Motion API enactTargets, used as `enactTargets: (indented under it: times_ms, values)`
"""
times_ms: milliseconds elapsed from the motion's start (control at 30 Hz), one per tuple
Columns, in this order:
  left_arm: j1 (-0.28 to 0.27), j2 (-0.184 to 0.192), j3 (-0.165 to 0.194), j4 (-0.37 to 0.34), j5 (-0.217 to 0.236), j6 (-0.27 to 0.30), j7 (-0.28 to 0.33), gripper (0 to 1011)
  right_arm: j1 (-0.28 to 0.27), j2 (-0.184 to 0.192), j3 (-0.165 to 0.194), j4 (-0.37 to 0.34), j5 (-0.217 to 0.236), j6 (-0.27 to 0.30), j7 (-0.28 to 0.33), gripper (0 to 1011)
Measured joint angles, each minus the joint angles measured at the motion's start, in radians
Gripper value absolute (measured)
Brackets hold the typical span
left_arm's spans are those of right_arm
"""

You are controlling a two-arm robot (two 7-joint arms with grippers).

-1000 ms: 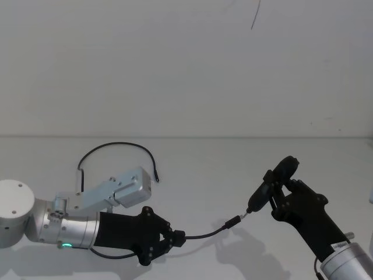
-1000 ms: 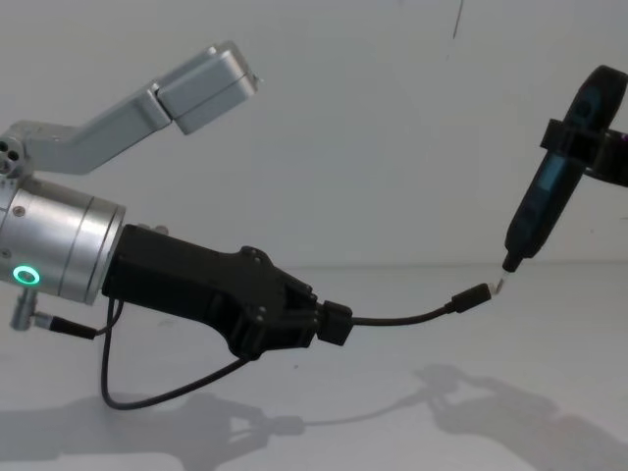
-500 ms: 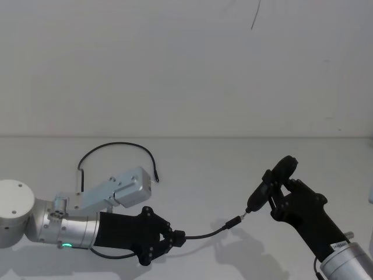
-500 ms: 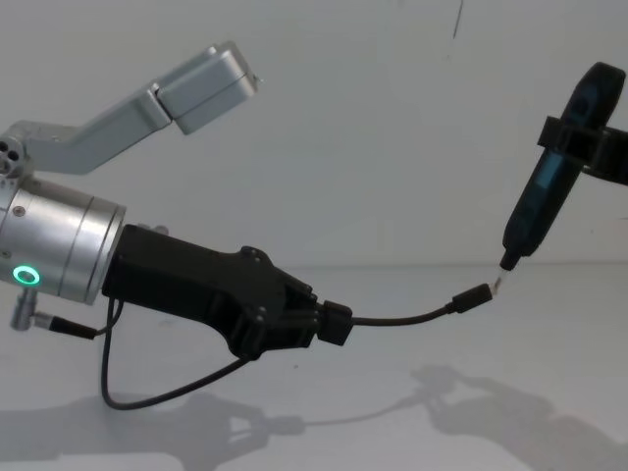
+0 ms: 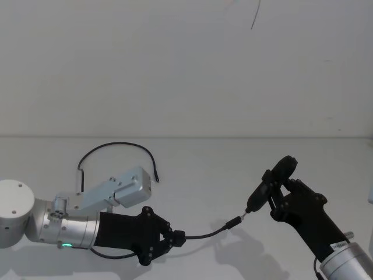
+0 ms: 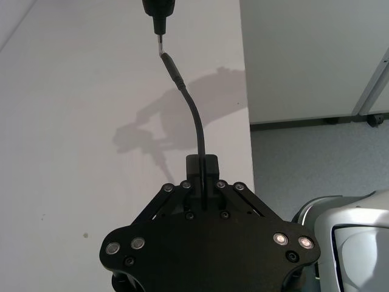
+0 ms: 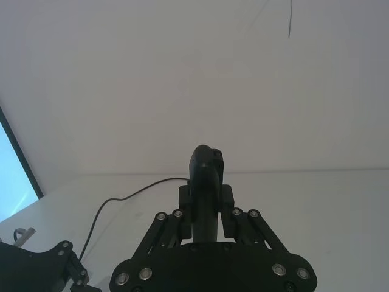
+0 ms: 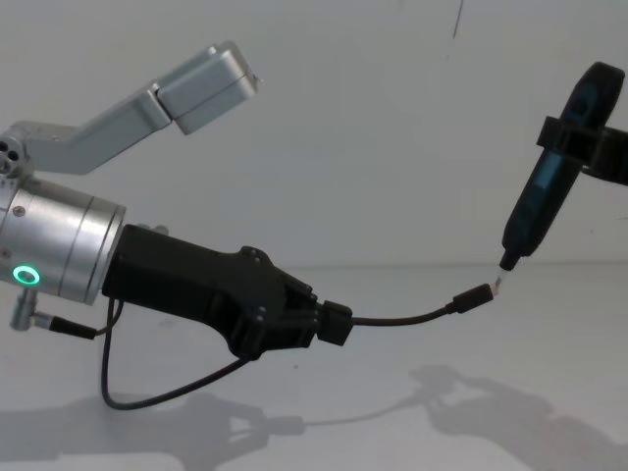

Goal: Pick up the data cable with the one hand.

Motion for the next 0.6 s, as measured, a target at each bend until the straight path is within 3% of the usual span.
enactTargets:
  times_ms: [600]
  values:
    - [0.0,0.0,0.0,0.0,0.0,0.0,0.0,42,0.0,0.001,0.0,0.0,-0.001,0.0,0.0,263]
